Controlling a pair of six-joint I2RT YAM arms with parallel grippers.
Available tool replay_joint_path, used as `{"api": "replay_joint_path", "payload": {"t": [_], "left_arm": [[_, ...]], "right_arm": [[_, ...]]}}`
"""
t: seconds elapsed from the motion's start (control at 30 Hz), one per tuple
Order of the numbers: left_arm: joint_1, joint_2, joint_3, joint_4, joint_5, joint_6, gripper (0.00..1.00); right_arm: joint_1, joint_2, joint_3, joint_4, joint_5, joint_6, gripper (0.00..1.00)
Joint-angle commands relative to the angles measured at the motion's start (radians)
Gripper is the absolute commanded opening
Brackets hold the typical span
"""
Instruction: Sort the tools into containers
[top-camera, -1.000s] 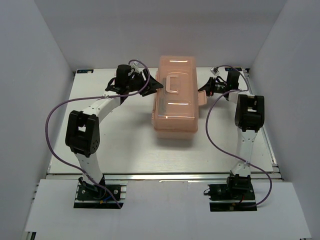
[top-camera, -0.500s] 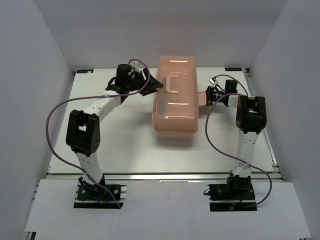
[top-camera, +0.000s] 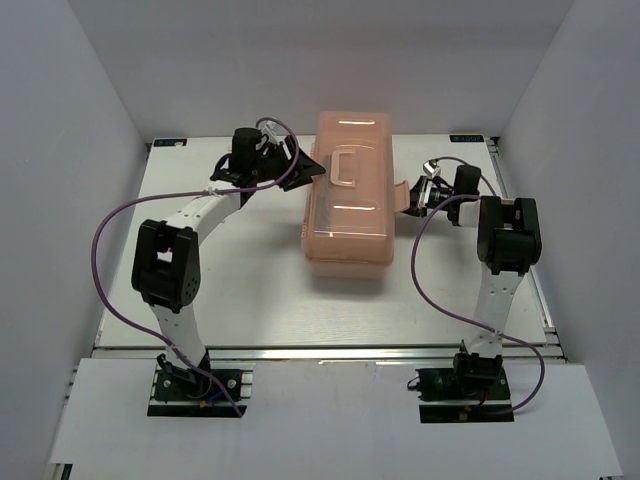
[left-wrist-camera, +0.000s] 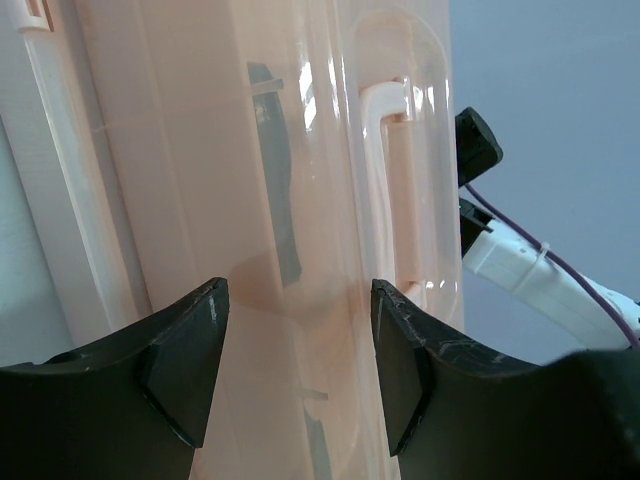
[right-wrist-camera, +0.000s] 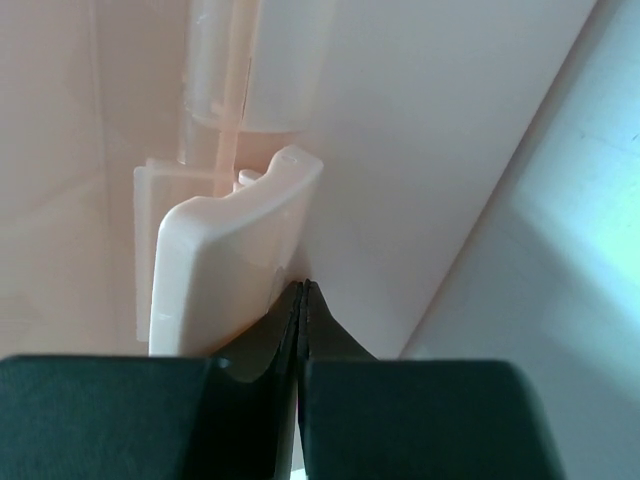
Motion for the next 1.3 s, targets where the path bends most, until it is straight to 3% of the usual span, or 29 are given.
{"api": "replay_joint_path", "payload": {"t": [0.0,0.03,0.07,0.1,0.13,0.17,0.4,0.47,0.57,0.6,0.63,0.73,0.83,0.9,1.07,1.27], "left_arm": [[-0.059,0.022,-0.006,-0.034,0.072,0.003,0.67],[-0.059,0.019,-0.008,-0.034,0.072,0.003,0.67],[-0.061,0.021,-0.008,-0.034,0.072,0.003,0.67],[-0.061,0.018,-0.008,-0.038,0.073,0.005,0.67],[-0.061,0.013,-0.009,-0.039,0.072,0.006,0.67],[-0.061,0.013,-0.009,-0.039,0.072,0.006,0.67],[-0.059,0.006,-0.02,-0.041,0.066,0.012,0.67],[-0.059,0.007,-0.022,-0.038,0.067,0.011,0.67],[-0.061,0.009,-0.013,-0.039,0.069,0.009,0.67],[-0.059,0.009,-0.011,-0.042,0.067,0.014,0.67],[-0.059,0.009,-0.008,-0.047,0.066,0.017,0.67],[-0.059,0.01,0.0,-0.065,0.066,0.028,0.67],[-0.059,0.01,-0.011,-0.061,0.069,0.028,0.67],[-0.059,0.01,-0.017,-0.05,0.069,0.025,0.67],[-0.061,0.012,-0.02,-0.056,0.064,0.026,0.67],[-0.061,0.033,-0.003,-0.064,0.067,0.029,0.67]], "right_arm": [[0.082,-0.062,-0.028,0.368,-0.175,0.321,0.0],[0.082,-0.049,-0.046,0.487,-0.177,0.421,0.0],[0.082,-0.034,-0.067,0.772,-0.177,0.669,0.0],[0.082,0.019,-0.066,0.93,-0.174,0.81,0.0],[0.082,0.056,-0.03,1.247,-0.163,0.96,0.0],[0.082,0.095,0.0,1.38,-0.156,1.241,0.0],[0.082,0.061,-0.035,1.308,-0.168,1.166,0.0],[0.082,0.047,-0.032,1.226,-0.174,1.099,0.0],[0.082,-0.037,-0.051,0.867,-0.151,0.784,0.0],[0.082,-0.061,-0.039,0.519,-0.136,0.652,0.0],[0.082,-0.089,-0.011,0.29,-0.081,0.309,0.0],[0.097,-0.127,0.163,-0.343,0.042,-0.216,0.0],[0.097,-0.118,0.147,-0.281,0.016,-0.163,0.0],[0.1,-0.126,0.155,-0.325,0.039,-0.202,0.0],[0.117,-0.149,0.236,-0.591,0.202,-0.401,0.0],[0.154,-0.153,0.322,-0.789,0.426,-0.5,0.0]]}}
